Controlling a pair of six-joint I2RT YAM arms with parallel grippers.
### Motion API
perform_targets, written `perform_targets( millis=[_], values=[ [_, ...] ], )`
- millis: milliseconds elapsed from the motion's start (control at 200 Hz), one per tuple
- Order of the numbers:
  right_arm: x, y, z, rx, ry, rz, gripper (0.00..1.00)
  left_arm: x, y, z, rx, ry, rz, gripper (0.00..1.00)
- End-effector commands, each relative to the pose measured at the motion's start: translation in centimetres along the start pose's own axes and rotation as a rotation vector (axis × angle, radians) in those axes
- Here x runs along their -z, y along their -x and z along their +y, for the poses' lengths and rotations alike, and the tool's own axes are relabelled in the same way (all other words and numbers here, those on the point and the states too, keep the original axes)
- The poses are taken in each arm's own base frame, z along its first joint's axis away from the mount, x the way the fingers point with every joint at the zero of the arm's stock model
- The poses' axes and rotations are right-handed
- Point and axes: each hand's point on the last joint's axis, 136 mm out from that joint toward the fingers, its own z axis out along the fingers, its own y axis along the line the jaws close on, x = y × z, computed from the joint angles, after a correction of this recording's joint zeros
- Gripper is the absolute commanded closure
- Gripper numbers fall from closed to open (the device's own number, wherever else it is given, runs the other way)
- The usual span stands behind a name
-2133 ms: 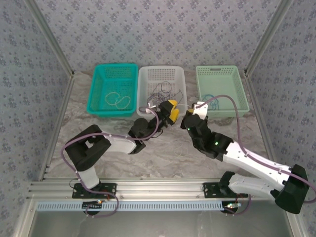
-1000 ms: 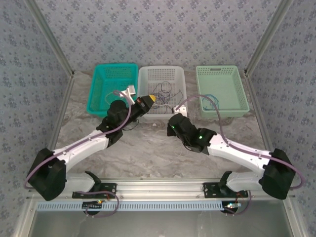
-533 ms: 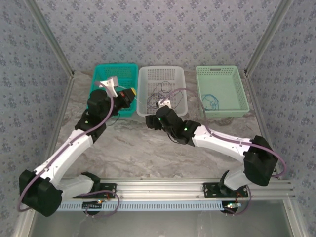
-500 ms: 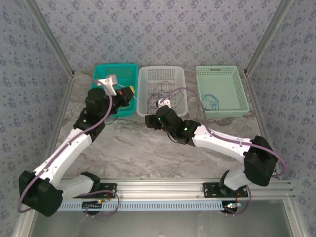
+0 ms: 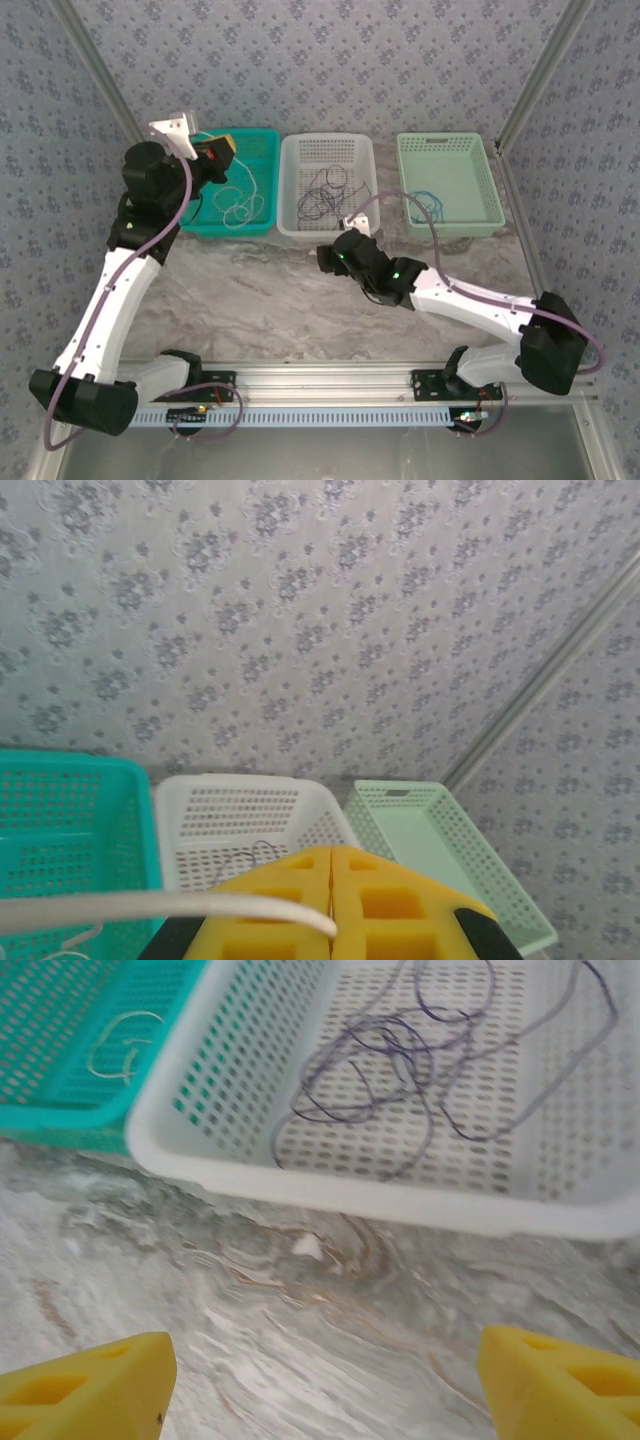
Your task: Untangle the cables
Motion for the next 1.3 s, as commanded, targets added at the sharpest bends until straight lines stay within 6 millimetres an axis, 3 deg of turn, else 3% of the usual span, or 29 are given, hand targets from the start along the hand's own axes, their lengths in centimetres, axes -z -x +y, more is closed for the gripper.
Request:
perform_targets(
  millis=[0, 215, 390, 655, 795, 969, 1099, 1144, 1209, 1294],
  values=[
    [1.1, -0.6, -2.8, -0.025, -0.087, -0.007, 0.19, -0.7, 0.9, 0.9, -0.055, 0.023, 0.004, 1.0],
    [2.5, -2.7, -5.7, -0.046, -0.149, 0.013, 0.2, -3.2, 0.7, 4.2, -0.073, 0.074, 0.012, 1.0],
    [2.9, -6.2, -8.9, -0.053, -0.25, 0.139, 0.27, -5.3, -0.8, 7.7, -0.059, 0.127, 0.047, 1.0],
    [3.6, -10.3, -12.2, -0.095, -0.369, 0.262, 0.35, -7.4, -4.2, 12.6, -0.026, 0.221, 0.126, 1.0],
    [3.7, -12.3, -12.5, -0.123, -0.364, 0.319, 0.36, -8.2, -6.6, 14.8, -0.008, 0.277, 0.186, 1.0],
    [3.8, -13.7, -12.5, -0.135, -0.354, 0.371, 0.37, -9.6, -11.0, 17.2, 0.058, 0.316, 0.318, 1.0],
    [4.1, -13.9, -12.1, -0.126, -0.329, 0.385, 0.38, -10.2, -13.8, 18.9, 0.102, 0.361, 0.406, 0.78],
    [4.3, -13.9, -11.9, -0.125, -0.321, 0.388, 0.39, -10.3, -14.7, 19.4, 0.118, 0.379, 0.433, 0.67],
    [4.4, -13.9, -11.7, -0.124, -0.309, 0.388, 0.4, -10.3, -15.3, 19.9, 0.136, 0.392, 0.448, 0.58],
    [4.3, -14.2, -11.5, -0.12, -0.298, 0.394, 0.41, -10.2, -15.5, 19.9, 0.152, 0.397, 0.441, 0.38]
  ],
)
